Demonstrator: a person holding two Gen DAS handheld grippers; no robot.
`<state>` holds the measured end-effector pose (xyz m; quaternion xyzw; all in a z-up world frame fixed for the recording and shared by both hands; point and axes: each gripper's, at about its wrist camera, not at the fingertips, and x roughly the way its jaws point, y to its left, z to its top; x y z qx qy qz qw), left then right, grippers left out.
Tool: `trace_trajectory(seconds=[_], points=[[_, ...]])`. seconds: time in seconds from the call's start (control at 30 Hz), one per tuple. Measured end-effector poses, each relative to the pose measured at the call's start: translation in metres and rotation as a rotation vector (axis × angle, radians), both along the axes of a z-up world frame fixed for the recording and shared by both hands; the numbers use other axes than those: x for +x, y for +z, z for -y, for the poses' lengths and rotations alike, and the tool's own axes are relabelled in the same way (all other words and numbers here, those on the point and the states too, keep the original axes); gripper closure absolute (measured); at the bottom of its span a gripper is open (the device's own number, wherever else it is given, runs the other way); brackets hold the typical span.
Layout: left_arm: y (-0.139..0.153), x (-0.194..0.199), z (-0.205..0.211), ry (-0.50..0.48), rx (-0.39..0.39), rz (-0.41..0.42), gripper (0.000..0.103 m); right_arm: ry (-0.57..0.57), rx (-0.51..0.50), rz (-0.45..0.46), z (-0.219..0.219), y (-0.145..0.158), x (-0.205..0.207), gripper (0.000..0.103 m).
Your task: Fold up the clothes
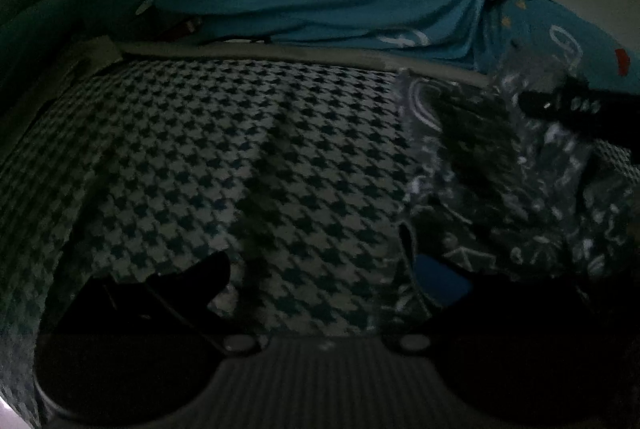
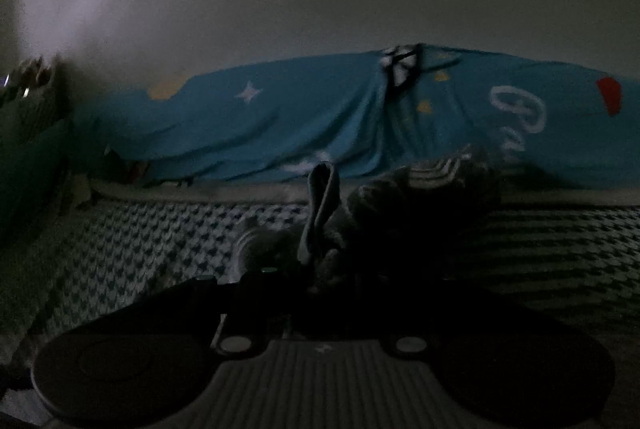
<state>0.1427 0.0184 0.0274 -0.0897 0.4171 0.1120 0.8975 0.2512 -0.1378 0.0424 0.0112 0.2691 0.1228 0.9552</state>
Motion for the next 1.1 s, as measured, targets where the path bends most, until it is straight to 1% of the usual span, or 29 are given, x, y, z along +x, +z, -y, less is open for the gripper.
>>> trace_trajectory(seconds=[0.2,0.3,0.37,0.47,0.6,0.8,1.03,1.1], points=[[-0.002,0.0,-0.011,0.026,-0.025,-0.007,0.0,0.057,-0.067,-0.01,-0.027,-0.028,0.004,0.077],[-0.002,0.001,-0.011,0.027,-0.031,-0.008,0.0,0.093,-0.075,-0.01,-0.032,-0.039,0.002,0.067],[-0.002,0.002,-0.011,0.026,-0.031,-0.007,0.0,0.126,-0.069,0.002,-0.035,-0.041,-0.001,0.052],[-0.001,0.002,-0.011,0.031,-0.024,-0.001,0.0,0.162,-0.061,0.016,-0.039,-0.038,-0.009,0.045],[0.001,0.002,-0.013,0.04,-0.015,0.009,0.0,0.178,-0.022,0.018,-0.038,-0.033,-0.016,0.045],[0.005,0.001,-0.015,0.054,-0.001,0.023,0.0,0.191,0.001,0.017,-0.028,-0.026,-0.025,0.045],[0.005,0.001,-0.015,0.061,0.011,0.027,0.0,0.226,-0.001,0.025,-0.025,-0.005,-0.044,0.045],[0.004,0.001,-0.014,0.062,0.011,0.028,0.0,0.217,-0.01,0.028,-0.023,0.002,-0.048,0.045]])
